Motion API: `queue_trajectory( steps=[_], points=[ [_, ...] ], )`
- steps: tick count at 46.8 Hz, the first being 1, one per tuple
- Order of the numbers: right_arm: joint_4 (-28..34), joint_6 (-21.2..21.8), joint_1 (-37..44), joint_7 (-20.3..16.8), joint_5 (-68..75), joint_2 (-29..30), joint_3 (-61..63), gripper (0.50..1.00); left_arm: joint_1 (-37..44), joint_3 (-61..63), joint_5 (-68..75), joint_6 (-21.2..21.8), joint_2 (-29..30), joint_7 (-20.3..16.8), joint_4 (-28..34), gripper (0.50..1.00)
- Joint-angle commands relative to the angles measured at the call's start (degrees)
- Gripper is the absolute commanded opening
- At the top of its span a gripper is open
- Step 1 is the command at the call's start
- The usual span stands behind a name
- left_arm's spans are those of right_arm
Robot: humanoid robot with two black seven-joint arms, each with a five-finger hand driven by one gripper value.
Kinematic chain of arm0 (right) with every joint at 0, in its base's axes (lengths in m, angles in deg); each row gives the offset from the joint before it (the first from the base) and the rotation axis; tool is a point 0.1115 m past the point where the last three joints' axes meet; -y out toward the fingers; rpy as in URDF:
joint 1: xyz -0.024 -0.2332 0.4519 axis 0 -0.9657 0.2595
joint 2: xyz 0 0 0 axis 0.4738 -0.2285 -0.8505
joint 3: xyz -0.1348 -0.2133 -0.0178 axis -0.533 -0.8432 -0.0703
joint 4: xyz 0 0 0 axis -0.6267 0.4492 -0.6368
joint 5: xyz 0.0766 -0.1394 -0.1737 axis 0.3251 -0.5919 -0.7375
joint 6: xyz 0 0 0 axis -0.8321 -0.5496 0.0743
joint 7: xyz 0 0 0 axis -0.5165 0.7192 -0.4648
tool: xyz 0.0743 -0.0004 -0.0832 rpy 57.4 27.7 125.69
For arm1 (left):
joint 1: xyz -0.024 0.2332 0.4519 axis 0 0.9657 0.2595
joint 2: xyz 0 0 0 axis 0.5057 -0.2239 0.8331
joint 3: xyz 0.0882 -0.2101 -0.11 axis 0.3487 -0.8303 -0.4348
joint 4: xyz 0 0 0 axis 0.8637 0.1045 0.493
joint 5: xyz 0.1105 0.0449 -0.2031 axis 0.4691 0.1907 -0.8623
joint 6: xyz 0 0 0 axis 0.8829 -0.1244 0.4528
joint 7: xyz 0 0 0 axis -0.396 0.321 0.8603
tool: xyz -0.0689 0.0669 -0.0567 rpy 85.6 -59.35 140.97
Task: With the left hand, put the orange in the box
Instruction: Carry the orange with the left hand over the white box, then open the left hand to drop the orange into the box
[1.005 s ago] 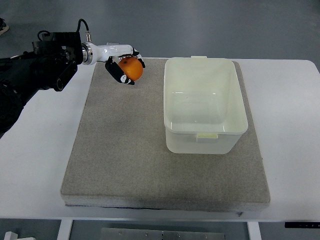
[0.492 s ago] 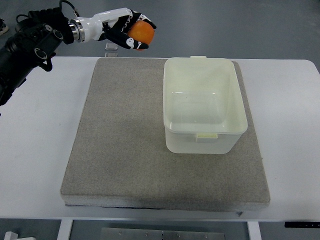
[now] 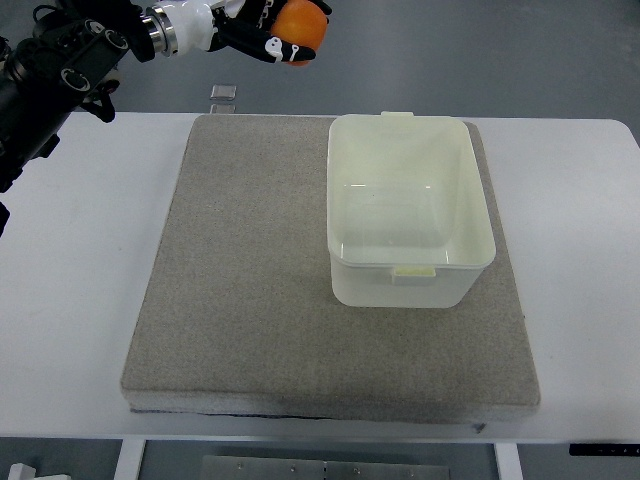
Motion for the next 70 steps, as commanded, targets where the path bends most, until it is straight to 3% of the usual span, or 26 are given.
queue_trajectory(
  steps=[1,8,30,48,70],
  points=[
    [0.00,0.00,0.00,0.00,0.00,0.00,0.00,0.944,-0.12,0.45,0.01,-0.01,-3.51,0.07,0.45,0.500],
    [0.00,0.00,0.00,0.00,0.00,0.00,0.00,0.944,-1.08,2.73,0.09,-0.01,-7.65,0.07,0.54,0.500],
    [0.00,0.00,0.00,0.00,0.00,0.00,0.00,0.944,-2.23,13.64,1.24,-0.01,-7.65,0.07,-0.43,0.500],
    [0.00,0.00,0.00,0.00,0.00,0.00,0.00,0.944,-5.48,13.64,1.41,-0.01,-7.65,0.07,-12.46,0.500],
    [0.00,0.00,0.00,0.00,0.00,0.00,0.00,0.944,-4.60,13.64,9.06,-0.01,-7.65,0.07,-13.61,0.500]
  ],
)
